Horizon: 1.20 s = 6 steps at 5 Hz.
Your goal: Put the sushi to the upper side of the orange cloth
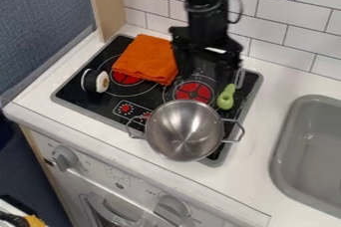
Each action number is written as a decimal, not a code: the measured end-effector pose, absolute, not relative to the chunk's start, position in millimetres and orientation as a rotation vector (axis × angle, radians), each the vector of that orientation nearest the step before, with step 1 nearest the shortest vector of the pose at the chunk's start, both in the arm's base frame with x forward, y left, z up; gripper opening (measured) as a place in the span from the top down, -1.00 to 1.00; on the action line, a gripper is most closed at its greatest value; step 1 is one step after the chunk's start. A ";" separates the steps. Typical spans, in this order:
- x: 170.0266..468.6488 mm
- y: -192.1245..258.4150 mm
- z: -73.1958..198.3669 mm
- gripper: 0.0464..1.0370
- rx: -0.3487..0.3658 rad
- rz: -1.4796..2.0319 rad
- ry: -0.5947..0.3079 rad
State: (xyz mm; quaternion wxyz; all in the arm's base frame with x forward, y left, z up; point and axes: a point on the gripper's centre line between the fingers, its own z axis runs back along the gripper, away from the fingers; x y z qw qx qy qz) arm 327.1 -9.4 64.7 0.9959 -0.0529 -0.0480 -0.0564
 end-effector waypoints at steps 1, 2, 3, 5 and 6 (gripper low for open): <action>316.0 28.8 69.3 -0.93 -0.127 -0.018 -0.110; 294.6 70.6 71.7 -0.93 -0.090 0.034 -0.088; 275.7 99.5 61.8 -0.93 -0.037 0.069 -0.057; 270.6 129.6 57.1 -0.93 0.041 0.216 -0.083; 273.9 144.5 52.4 -0.93 0.051 0.277 -0.070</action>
